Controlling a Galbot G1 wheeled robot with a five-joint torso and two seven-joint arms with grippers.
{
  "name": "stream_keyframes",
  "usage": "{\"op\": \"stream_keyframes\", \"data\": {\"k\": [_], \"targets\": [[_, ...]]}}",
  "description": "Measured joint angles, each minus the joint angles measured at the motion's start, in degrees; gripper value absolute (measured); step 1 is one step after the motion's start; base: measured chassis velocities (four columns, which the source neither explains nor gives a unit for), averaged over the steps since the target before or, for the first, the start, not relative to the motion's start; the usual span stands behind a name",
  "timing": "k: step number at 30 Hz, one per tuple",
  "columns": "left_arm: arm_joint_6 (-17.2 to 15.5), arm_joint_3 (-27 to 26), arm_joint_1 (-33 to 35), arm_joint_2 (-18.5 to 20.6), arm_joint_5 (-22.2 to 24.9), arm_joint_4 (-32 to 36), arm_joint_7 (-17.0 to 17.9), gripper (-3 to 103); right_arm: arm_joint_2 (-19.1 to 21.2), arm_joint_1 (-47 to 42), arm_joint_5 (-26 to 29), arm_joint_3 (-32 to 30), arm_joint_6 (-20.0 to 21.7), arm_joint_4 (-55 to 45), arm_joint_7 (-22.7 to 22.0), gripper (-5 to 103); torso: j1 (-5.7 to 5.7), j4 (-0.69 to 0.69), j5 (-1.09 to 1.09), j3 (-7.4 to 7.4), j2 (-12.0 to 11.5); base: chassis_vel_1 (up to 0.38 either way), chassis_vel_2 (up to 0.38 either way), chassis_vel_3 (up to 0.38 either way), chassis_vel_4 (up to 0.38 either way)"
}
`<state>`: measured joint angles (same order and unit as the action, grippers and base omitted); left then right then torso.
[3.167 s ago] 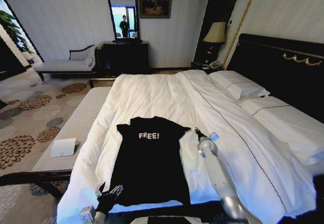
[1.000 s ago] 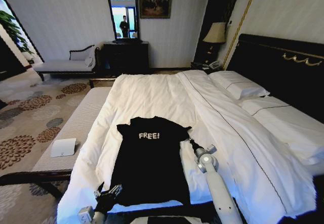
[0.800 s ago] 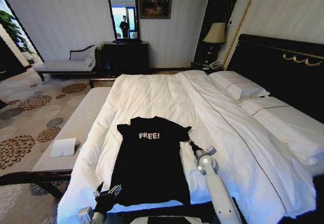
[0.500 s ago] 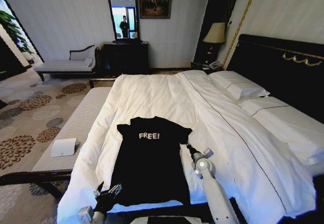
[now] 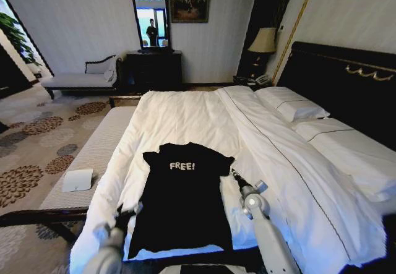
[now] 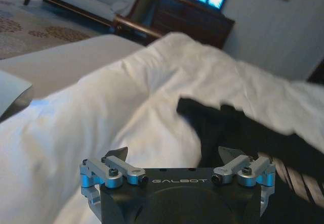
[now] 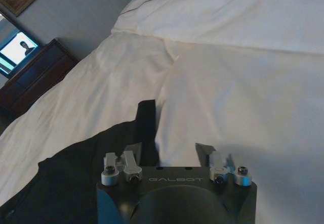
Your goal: Fold the clothes on the bed.
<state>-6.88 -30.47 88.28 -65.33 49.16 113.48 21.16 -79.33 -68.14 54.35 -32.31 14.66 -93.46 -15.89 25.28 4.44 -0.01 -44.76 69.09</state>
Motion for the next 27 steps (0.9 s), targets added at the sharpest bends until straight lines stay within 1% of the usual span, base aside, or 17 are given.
{"op": "stream_keyframes", "data": {"k": [1,4,5,6,9,10,11,14,16,19,20,24,25,27], "targets": [[-0.21,0.01,-3.43,0.33,1.59,-2.59,0.22,100,0.20,-0.69,-0.07,-0.16,-0.06,-0.50,0.00,65,0.00,-0.01,0.00,-0.01,0.00,0.000,0.000,0.000,0.000],[-0.43,1.13,-12.23,1.19,4.09,-9.59,0.23,100,0.62,-2.13,-0.19,-0.48,-0.16,-1.50,-0.02,81,0.00,-0.02,0.00,-0.01,0.00,0.000,0.000,0.000,0.000],[-0.43,1.13,-12.23,1.19,4.09,-9.59,0.23,100,0.62,-2.13,-0.19,-0.48,-0.16,-1.50,-0.02,81,0.00,-0.02,0.00,-0.01,0.00,0.000,0.000,0.000,0.000],[-0.47,1.73,-14.96,1.47,4.64,-11.99,0.18,100,0.73,-2.52,-0.23,-0.55,-0.17,-1.71,-0.06,81,0.00,-0.01,0.00,-0.01,0.00,0.000,0.000,0.000,0.000],[-0.52,3.94,-22.33,1.93,6.35,-18.46,-0.31,100,1.04,-3.44,-0.33,-0.61,-0.19,-2.34,-0.23,96,0.00,-0.01,0.01,-0.01,0.00,0.000,0.000,0.000,0.000],[-0.52,3.94,-22.33,1.93,6.35,-18.46,-0.31,100,1.04,-3.44,-0.33,-0.61,-0.19,-2.34,-0.23,96,0.00,-0.01,0.01,-0.01,0.00,0.000,0.000,0.000,0.000],[-0.53,4.56,-24.49,1.84,6.50,-20.56,-0.57,100,1.10,-3.62,-0.36,-0.61,-0.19,-2.44,-0.33,99,0.00,-0.01,0.00,-0.01,0.00,0.000,0.000,0.000,0.000],[-0.60,6.11,-30.43,0.57,6.62,-26.43,-1.39,100,1.22,-3.81,-0.45,-0.36,-0.19,-2.65,-0.87,100,0.00,-0.02,0.01,-0.01,0.00,0.000,0.000,0.000,0.000],[-0.60,6.37,-31.23,0.40,6.62,-27.33,-1.54,100,1.25,-3.81,-0.46,-0.32,-0.19,-2.66,-0.93,100,0.00,-0.02,0.00,-0.01,0.00,0.000,0.000,0.000,0.000],[-0.34,8.98,-37.48,-0.62,6.62,-34.92,-2.67,100,1.66,-3.38,-0.44,0.18,-0.09,-2.66,-1.51,100,0.00,-0.02,0.00,-0.01,-0.01,0.000,0.000,0.000,0.000],[-0.34,8.98,-37.48,-0.62,6.62,-34.92,-2.67,100,1.66,-3.38,-0.44,0.18,-0.09,-2.66,-1.51,100,0.00,-0.02,0.00,-0.01,-0.01,0.000,0.000,0.000,0.000],[0.11,11.48,-43.43,-1.60,6.76,-43.04,-3.83,100,2.61,-2.05,-0.48,1.11,0.11,-1.81,-2.08,100,0.01,-0.03,0.01,-0.01,-0.01,0.000,0.000,0.000,0.000],[0.11,11.48,-43.43,-1.60,6.76,-43.04,-3.83,100,2.61,-2.05,-0.48,1.11,0.11,-1.81,-2.08,100,0.01,-0.03,0.01,-0.01,-0.01,0.000,0.000,0.000,0.000],[0.23,13.00,-45.96,-2.28,7.02,-46.17,-4.49,100,3.12,-1.27,-0.19,1.36,0.34,-1.68,-2.71,100,0.00,-0.02,0.02,0.00,-0.01,0.000,0.000,0.000,0.000]]}}
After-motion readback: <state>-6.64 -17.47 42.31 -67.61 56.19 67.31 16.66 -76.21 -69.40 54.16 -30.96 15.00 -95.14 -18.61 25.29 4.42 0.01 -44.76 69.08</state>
